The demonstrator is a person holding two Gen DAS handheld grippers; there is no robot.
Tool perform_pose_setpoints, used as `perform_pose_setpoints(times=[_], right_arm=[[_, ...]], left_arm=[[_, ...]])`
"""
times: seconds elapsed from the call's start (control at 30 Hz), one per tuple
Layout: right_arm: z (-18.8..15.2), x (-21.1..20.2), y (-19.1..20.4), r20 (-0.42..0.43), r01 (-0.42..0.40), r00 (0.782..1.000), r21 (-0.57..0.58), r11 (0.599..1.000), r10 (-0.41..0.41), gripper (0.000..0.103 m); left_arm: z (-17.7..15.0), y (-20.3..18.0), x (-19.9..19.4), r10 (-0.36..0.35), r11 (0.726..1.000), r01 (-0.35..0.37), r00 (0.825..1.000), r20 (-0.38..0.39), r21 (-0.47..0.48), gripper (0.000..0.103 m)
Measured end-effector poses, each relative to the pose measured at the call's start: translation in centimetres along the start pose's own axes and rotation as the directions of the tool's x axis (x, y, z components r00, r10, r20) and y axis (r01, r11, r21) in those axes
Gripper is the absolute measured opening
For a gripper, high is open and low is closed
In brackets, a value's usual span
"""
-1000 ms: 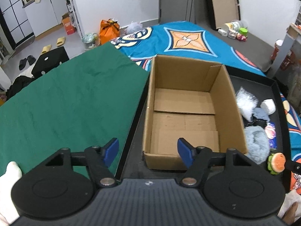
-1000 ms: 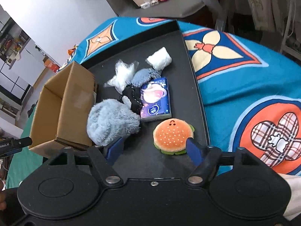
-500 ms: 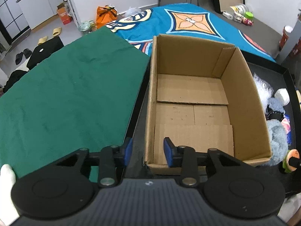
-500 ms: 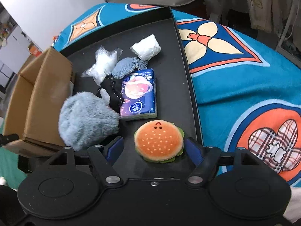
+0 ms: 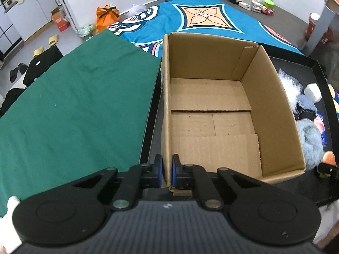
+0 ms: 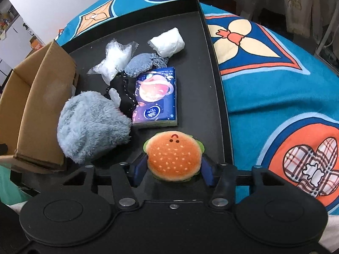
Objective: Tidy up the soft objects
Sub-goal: 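Lift the hamburger with the right tool and drop it into the box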
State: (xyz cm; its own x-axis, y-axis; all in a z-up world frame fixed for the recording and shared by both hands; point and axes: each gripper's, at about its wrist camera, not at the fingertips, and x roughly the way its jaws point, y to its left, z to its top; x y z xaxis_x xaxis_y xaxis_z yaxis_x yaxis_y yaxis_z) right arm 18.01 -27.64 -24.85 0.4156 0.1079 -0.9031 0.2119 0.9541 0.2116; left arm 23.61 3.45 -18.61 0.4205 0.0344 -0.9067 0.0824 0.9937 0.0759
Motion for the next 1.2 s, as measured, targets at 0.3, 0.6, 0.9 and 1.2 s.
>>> perform_pose_setpoints(times=[0.3,0.6,0.9,1.2], right_arm=[[-0.4,-1.4,1.0,0.038,0.006,0.999,-0.056,0.998,-0.004,0.051],[-0.1,-3.7,3.1,0.092,0.021,0.996,-0.123,0.992,-0.010,0.051],[-0.3,-6.1,5.5,0.170,0.046,0.985,-0.161,0.986,-0.018,0.051],[0.0,-8.1,8.5,0.254,0.046,0.967,-0.216,0.975,0.011,0.051]], left_arm=[[-1.3,0.3,-0.7,-0.027,0.999,0.028,1.000,-0.010,0.038,0.008],[-1.7,0.5,0.1,0.025,0.999,-0.025,1.000,0.000,0.032,0.009],[-2.1,0.7,-0.3,0.036,0.999,-0.037,0.999,0.011,0.015,0.009],[-2.4,0.6,-0.8,0.081,0.996,-0.082,0.996,0.039,0.020,0.011]])
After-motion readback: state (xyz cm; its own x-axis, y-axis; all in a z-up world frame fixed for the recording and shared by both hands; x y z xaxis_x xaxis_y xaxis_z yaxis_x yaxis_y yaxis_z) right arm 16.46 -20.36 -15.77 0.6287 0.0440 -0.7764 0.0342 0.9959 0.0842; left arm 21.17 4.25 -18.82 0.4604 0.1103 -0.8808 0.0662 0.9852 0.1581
